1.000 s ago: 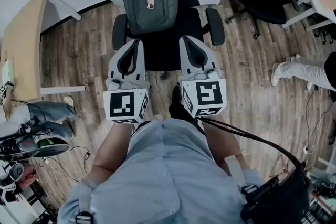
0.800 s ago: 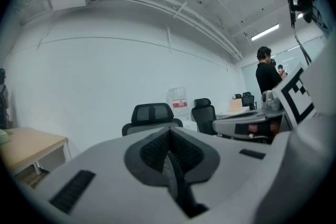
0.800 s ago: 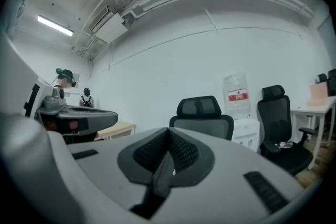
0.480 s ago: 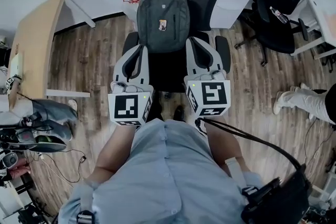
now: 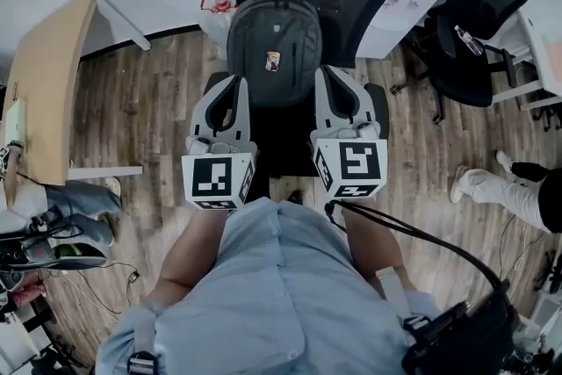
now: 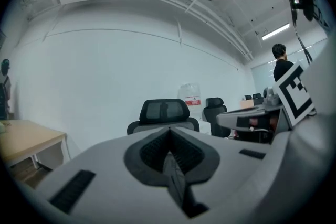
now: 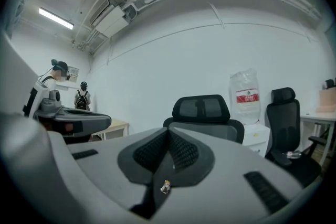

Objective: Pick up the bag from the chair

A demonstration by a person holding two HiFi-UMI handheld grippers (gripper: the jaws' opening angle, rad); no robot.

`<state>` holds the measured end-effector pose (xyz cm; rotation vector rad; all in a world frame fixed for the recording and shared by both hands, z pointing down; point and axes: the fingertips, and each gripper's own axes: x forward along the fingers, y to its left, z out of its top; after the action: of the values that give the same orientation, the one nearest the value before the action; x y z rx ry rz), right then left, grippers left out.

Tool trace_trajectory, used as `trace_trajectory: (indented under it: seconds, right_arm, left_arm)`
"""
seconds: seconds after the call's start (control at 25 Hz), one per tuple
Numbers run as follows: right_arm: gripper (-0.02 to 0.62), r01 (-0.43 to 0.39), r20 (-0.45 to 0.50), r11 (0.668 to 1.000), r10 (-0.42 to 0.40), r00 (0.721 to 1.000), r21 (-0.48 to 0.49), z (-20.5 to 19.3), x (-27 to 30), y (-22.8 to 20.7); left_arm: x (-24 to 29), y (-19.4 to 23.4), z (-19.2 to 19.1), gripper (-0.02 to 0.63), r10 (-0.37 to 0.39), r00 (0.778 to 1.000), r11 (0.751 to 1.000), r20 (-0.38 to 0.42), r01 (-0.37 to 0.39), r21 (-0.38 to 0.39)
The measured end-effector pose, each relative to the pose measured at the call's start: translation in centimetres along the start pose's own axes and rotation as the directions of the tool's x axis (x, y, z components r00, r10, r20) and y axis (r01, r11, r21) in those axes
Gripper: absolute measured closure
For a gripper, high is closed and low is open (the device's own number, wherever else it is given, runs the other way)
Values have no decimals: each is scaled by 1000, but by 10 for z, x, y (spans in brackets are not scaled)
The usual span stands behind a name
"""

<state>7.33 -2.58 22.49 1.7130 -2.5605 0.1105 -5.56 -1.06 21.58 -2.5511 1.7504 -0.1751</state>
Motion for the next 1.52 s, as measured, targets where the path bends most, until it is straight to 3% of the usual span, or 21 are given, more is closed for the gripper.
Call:
trace_trajectory:
  seconds: [0.28, 0.68, 1.16, 1.24, 1.36, 1.44, 1.52]
  right_arm:
    - [594, 37, -72, 999, -35, 997, 19, -21, 61, -23]
    - [594, 74, -256, 993, -49, 966, 90, -103, 125, -30]
    - [594, 138, -327, 988, -107, 939, 71, -138, 179, -61]
    - [585, 142, -337, 988, -111, 935, 68, -146, 188, -70]
    - [438, 138, -356, 988, -103, 929, 74, -159, 199, -80]
    - [385, 142, -369, 987, -108, 923, 68, -168, 204, -86]
    - [333, 137, -387, 989, -105, 916, 56, -179, 210, -90]
  left_arm:
    - [70, 25, -29, 604, -50, 995, 998, -81, 48, -28]
    - [126, 55, -110, 604, -103, 962, 992, -252, 81, -95]
    - [179, 89, -140, 595, -112, 951, 991, -288, 84, -105]
    - [189, 92, -145, 482, -112, 951, 991, -290, 85, -104]
    - [203, 98, -155, 371, -107, 947, 992, -303, 82, -95]
    - [210, 102, -163, 287, -102, 943, 993, -317, 76, -95]
    - [217, 105, -171, 247, -112, 936, 991, -335, 79, -111]
